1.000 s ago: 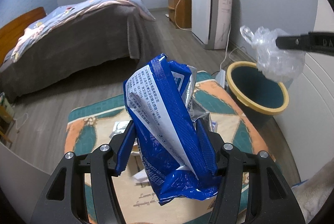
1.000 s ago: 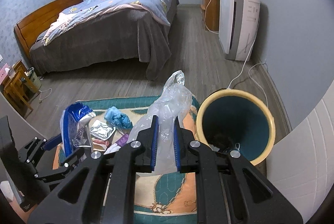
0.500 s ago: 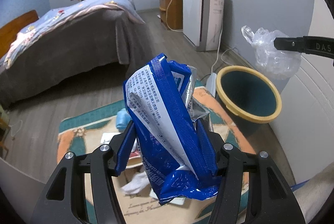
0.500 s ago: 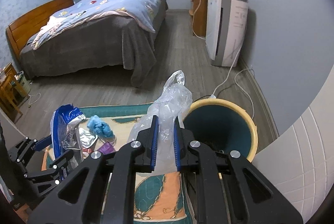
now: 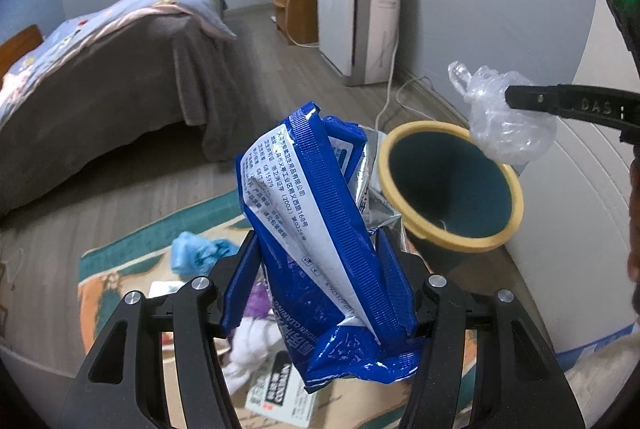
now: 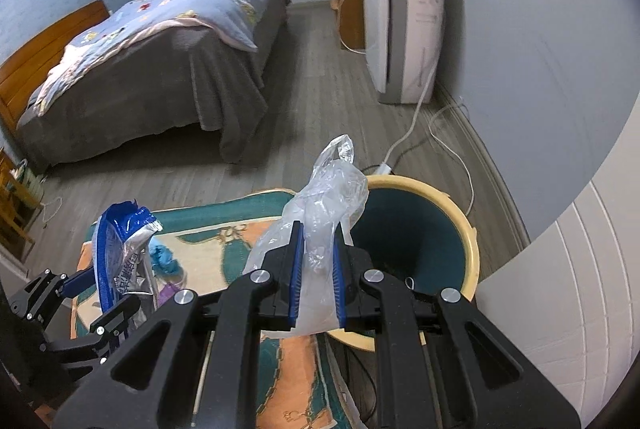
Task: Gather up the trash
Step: 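Lift both bags and carry them toward the yellow bin, then open both tools over the bin to drop the two bags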
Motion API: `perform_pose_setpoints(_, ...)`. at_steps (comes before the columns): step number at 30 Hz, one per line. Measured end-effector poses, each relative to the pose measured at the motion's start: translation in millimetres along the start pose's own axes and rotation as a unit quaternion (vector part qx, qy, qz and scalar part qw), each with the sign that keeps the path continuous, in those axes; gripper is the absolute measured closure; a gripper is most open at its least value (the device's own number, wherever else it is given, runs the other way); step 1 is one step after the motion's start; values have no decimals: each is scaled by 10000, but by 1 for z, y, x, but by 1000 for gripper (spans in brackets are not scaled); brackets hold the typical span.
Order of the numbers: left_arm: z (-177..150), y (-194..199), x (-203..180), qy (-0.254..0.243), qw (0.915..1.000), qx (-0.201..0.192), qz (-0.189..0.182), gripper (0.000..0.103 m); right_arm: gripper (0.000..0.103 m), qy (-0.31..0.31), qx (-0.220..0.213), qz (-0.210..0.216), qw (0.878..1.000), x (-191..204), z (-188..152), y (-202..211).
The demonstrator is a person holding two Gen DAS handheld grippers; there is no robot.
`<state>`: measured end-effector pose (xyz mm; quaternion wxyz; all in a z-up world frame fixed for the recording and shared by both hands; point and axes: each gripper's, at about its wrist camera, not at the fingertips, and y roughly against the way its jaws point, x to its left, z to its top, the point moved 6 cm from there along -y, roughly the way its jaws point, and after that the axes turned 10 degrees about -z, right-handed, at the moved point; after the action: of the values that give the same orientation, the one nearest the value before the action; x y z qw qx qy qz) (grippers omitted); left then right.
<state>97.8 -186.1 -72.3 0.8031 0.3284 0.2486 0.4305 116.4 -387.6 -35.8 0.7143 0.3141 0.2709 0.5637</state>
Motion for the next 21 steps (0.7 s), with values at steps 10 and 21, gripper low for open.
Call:
perform_pose_setpoints(10, 18, -30, -24, -158, 9993, 211, -249, 43, 90, -29, 309, -197, 9993, -22, -2, -34)
perform_pose_setpoints(21, 19, -66, -36, -175, 9976, 533, -409, 43, 90, -565, 829, -536, 9935, -89, -19, -75)
